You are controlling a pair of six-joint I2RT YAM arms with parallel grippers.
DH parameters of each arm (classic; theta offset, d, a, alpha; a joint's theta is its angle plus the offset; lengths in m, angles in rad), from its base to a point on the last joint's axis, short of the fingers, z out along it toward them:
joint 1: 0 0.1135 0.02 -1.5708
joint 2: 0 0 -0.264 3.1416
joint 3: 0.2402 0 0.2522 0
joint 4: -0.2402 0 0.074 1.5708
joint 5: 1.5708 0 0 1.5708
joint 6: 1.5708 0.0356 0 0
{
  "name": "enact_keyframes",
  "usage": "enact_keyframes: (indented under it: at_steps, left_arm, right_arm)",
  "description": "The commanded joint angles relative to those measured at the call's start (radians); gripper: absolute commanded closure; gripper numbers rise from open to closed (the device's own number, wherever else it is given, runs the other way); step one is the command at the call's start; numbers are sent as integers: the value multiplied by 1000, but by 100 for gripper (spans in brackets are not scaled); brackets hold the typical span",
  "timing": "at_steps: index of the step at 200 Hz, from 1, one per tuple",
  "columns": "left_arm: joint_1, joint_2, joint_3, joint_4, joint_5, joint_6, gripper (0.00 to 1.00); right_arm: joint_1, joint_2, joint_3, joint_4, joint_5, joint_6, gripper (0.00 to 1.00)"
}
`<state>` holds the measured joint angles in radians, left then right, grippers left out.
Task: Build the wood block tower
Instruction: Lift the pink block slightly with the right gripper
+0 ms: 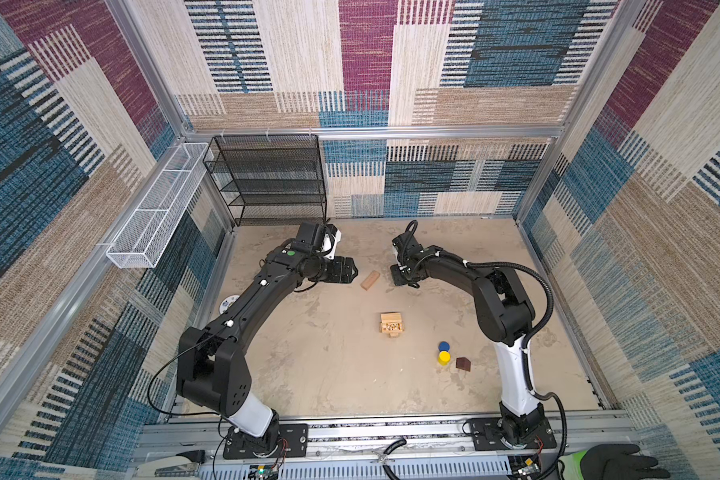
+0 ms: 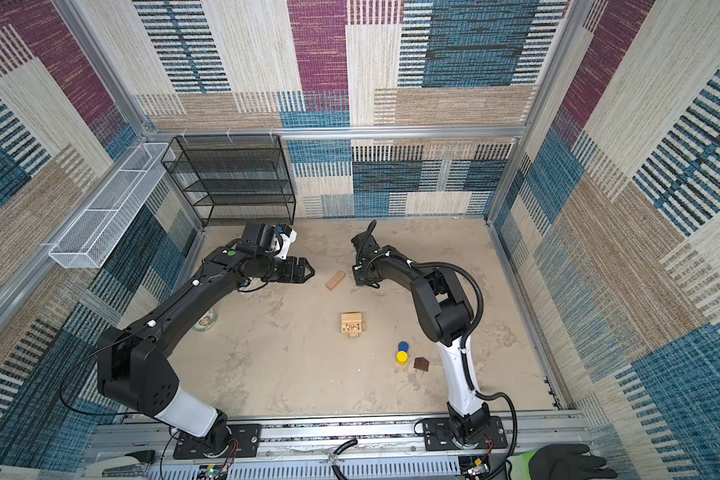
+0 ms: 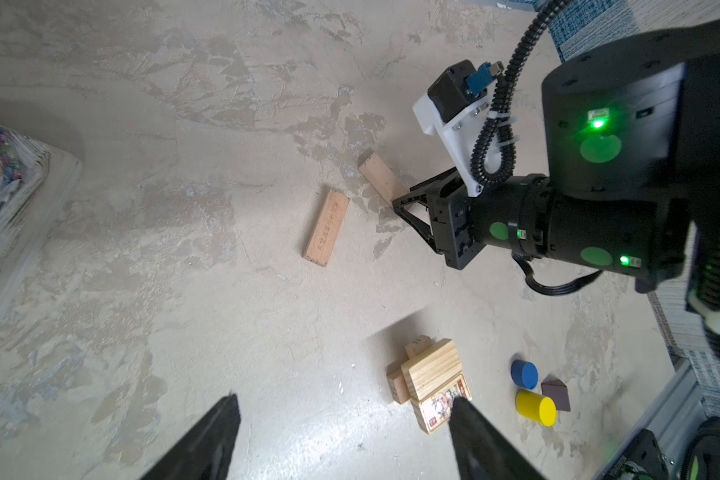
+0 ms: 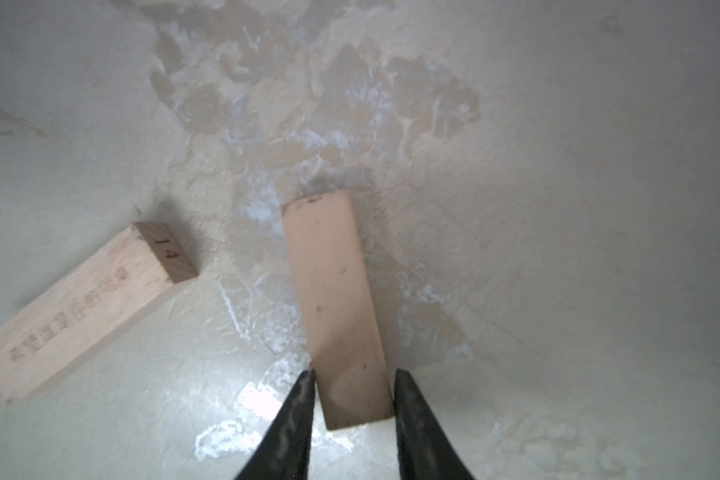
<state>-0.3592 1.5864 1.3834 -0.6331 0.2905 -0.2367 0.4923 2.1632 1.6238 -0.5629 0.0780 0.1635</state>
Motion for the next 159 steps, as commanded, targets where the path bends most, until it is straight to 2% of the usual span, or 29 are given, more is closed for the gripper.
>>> enact_keyframes:
  at_steps: [1,63,71,83,97,159]
  left_arm:
    - [2,-5,-5,3,-21,-2,16]
    - [2,-8,-6,3,-24,-3,16]
    - [2,-9,-6,3,-24,-4,16]
    - [2,-9,-7,3,-22,-4,16]
    - [2,-10,-7,3,-23,-4,16]
    - [2,-21,-14,8,-35,-3,16]
  right_arm:
    - [1,-3,-1,33,-17,-15,71]
    - [1,3,-15,40,-17,-4,73]
    - [1,3,-15,40,-14,-3,71]
    - [2,7,-13,37,-5,0,63]
    - [1,9,-15,33,0,1,63]
    - [2,-14,-19,35,0,3,77]
